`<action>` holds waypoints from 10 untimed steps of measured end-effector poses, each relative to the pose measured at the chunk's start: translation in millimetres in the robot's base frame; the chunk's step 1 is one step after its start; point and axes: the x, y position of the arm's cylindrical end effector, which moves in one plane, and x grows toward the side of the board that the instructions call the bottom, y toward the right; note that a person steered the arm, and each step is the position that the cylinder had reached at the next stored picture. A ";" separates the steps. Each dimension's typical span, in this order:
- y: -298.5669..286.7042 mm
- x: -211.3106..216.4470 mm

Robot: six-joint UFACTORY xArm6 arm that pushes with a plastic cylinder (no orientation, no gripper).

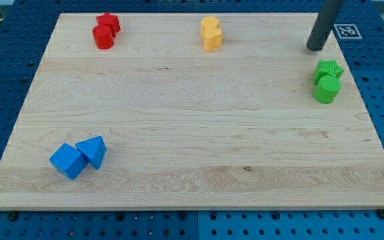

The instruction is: Adjust the green star slightly to the bottom side

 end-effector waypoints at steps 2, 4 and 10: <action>-2.1 28.7; -15.0 47.4; 40.3 30.2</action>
